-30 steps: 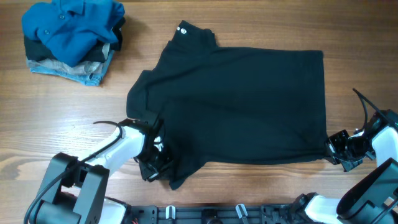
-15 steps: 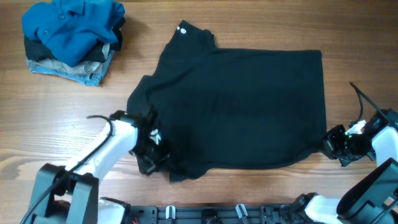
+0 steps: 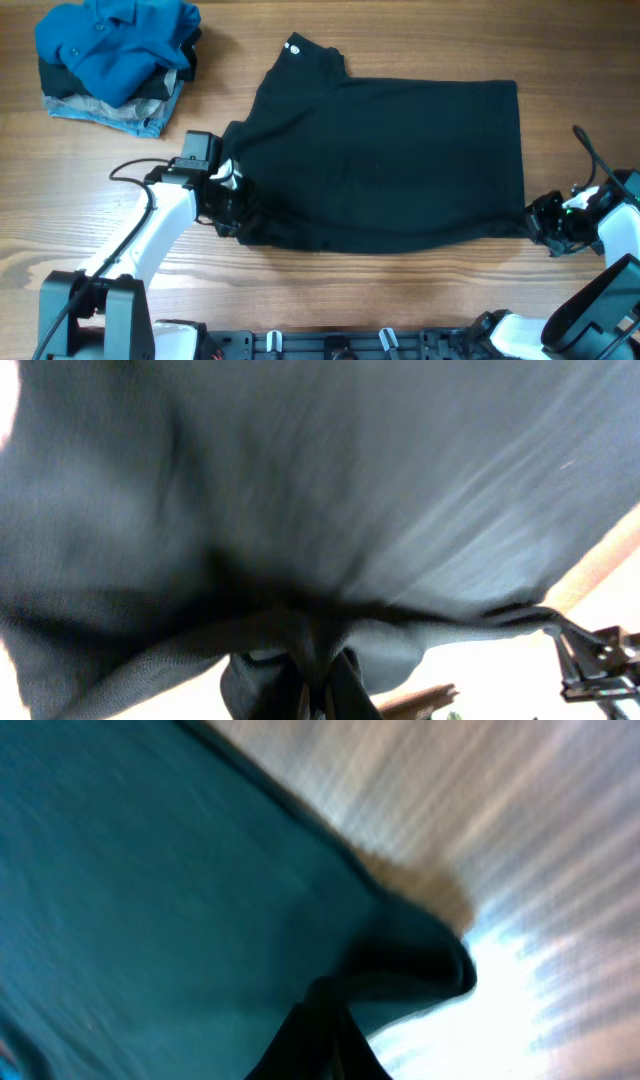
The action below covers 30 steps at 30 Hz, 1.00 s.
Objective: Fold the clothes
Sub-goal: 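Lift the bottom hem and fold it upward toward the collar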
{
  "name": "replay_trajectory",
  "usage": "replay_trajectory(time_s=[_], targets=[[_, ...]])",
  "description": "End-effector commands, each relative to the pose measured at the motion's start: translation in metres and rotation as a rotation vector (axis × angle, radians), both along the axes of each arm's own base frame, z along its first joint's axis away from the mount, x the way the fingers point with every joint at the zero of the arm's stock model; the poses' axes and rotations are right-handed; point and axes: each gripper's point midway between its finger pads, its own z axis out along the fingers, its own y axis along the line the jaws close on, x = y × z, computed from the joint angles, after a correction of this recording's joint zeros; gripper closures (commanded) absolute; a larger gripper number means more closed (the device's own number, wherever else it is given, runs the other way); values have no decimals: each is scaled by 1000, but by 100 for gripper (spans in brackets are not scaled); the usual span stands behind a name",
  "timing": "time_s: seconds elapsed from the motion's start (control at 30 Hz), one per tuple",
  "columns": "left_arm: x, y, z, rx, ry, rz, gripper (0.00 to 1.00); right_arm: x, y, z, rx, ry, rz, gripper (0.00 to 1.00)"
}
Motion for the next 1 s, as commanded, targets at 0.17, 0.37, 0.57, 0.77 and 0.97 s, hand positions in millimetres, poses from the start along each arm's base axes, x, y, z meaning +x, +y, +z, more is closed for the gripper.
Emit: replay_trajectory(time_s=[0.17, 0.37, 0.57, 0.77, 0.97], targets=[[61, -5, 27, -36, -297, -4, 96, 16, -9, 5, -22, -54, -20, 96], [89, 6, 32, 43, -426, 29, 96, 24, -13, 8, -23, -86, -45, 96], [103, 16, 35, 101, -482, 58, 96, 37, -15, 13, -22, -157, -39, 95], [103, 16, 34, 101, -481, 58, 96, 55, -15, 21, -40, -236, -7, 83], [103, 17, 34, 112, -482, 62, 96, 70, -10, 25, -62, -281, 19, 81]])
